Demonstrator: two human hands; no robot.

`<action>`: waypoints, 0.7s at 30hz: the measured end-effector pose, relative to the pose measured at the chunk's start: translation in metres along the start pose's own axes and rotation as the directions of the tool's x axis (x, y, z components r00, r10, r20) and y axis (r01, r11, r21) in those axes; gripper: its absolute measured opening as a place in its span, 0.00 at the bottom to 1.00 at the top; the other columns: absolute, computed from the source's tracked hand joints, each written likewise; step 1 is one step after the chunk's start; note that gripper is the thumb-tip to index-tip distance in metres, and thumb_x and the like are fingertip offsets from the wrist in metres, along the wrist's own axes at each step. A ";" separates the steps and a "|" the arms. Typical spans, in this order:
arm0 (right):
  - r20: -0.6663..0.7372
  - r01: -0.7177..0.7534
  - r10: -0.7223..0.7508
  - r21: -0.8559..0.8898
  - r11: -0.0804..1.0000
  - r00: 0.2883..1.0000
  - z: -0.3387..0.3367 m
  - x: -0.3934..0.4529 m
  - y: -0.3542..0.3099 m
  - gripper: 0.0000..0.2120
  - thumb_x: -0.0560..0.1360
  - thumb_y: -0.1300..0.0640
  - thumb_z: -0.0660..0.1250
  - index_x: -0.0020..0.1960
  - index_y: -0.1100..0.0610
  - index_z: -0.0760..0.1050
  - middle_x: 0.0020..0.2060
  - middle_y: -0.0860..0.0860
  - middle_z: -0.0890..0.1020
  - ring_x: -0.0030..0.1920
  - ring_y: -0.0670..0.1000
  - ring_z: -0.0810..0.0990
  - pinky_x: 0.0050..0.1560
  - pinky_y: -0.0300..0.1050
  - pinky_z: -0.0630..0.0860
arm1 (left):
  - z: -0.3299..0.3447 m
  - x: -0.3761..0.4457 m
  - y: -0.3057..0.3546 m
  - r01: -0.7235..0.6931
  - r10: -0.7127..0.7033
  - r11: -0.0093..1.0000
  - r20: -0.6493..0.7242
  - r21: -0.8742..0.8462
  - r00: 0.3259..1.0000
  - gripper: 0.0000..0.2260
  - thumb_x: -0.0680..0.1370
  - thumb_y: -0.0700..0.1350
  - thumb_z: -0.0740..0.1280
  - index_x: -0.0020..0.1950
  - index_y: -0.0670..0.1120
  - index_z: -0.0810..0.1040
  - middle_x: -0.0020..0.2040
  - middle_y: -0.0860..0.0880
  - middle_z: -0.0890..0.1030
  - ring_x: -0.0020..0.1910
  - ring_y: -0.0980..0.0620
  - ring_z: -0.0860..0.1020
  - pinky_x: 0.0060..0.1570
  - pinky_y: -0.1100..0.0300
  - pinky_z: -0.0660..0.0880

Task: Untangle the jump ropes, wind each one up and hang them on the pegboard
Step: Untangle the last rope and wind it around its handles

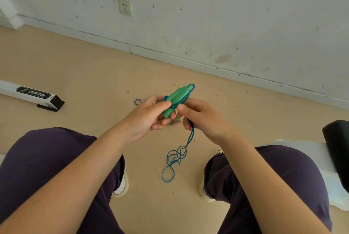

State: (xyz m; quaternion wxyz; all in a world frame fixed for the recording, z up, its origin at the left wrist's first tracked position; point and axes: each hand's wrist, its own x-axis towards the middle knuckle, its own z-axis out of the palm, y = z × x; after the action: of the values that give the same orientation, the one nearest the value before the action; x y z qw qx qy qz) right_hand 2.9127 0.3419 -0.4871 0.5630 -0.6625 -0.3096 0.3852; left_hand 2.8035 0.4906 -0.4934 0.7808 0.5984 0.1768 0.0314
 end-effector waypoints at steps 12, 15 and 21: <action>-0.065 0.001 -0.005 -0.065 0.998 0.998 0.008 0.000 -0.001 0.14 0.82 0.51 0.61 0.44 0.60 0.76 0.34 0.49 0.80 0.27 0.50 0.73 0.30 0.42 0.70 | -0.005 0.001 -0.004 -0.054 0.055 0.987 -0.002 0.150 0.998 0.08 0.84 0.41 0.59 0.63 0.48 0.72 0.39 0.47 0.77 0.32 0.53 0.71 0.28 0.64 0.65; -0.052 0.004 -0.003 0.012 1.000 0.999 0.006 0.000 0.001 0.15 0.83 0.54 0.59 0.48 0.64 0.75 0.37 0.55 0.79 0.27 0.51 0.71 0.29 0.41 0.69 | -0.006 -0.001 -0.002 -0.068 0.059 0.994 0.114 0.082 0.992 0.08 0.84 0.42 0.58 0.63 0.48 0.71 0.39 0.48 0.77 0.32 0.53 0.69 0.28 0.64 0.63; -0.064 -0.042 0.039 -0.047 0.998 0.997 0.008 0.000 0.002 0.14 0.82 0.50 0.62 0.45 0.59 0.76 0.34 0.54 0.78 0.26 0.50 0.70 0.29 0.42 0.67 | -0.003 -0.003 -0.003 -0.083 0.076 0.982 0.047 0.167 0.996 0.09 0.85 0.43 0.57 0.64 0.45 0.70 0.37 0.48 0.74 0.29 0.55 0.66 0.26 0.65 0.61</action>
State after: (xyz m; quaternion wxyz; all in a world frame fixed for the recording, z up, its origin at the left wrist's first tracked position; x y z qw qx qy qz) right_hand 2.9056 0.3460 -0.4892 0.5486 -0.6938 -0.2874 0.3676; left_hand 2.7997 0.4917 -0.4961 0.7288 0.6696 0.1389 0.0352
